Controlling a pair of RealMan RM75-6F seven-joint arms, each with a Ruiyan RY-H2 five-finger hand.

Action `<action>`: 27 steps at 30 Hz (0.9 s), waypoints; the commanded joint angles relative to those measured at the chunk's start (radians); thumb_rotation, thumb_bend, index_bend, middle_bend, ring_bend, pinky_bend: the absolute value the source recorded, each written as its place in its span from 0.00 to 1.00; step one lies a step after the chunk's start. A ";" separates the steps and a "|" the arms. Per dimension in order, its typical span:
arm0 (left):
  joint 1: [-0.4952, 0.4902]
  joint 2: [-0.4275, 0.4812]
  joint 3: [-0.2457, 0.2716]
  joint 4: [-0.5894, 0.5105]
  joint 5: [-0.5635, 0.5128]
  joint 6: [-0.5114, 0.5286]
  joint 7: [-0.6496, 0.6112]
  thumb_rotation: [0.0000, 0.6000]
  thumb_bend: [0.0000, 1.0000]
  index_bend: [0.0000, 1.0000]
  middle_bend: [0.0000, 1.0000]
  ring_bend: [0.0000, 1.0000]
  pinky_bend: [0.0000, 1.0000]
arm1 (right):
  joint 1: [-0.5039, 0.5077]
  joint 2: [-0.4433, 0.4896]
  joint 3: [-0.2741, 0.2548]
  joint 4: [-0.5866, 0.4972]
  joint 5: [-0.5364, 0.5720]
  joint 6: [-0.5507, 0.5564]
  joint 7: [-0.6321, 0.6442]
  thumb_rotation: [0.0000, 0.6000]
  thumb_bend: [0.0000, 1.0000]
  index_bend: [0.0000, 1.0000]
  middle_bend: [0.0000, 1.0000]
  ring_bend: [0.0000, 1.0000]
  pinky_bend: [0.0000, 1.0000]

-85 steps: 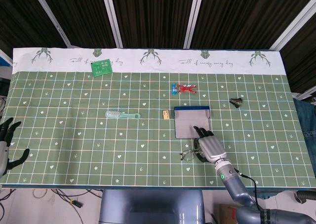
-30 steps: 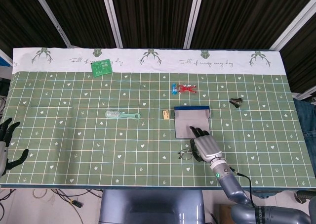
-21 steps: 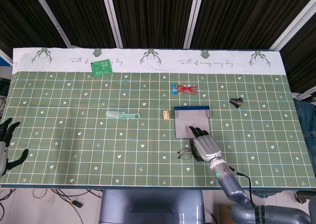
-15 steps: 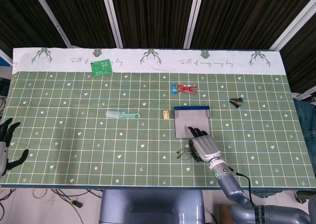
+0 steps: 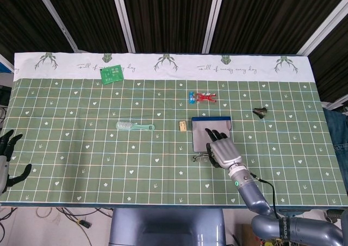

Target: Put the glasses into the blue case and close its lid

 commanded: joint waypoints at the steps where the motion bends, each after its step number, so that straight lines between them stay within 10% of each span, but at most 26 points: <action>1: 0.000 0.000 0.000 0.000 -0.001 -0.001 0.000 1.00 0.32 0.10 0.00 0.00 0.00 | 0.030 0.014 0.025 0.007 0.024 -0.019 -0.019 1.00 0.48 0.60 0.01 0.09 0.18; 27: 0.000 0.004 -0.003 0.000 -0.008 -0.003 -0.007 1.00 0.32 0.10 0.00 0.00 0.00 | 0.197 -0.096 0.111 0.321 0.244 -0.118 -0.041 1.00 0.48 0.60 0.00 0.09 0.18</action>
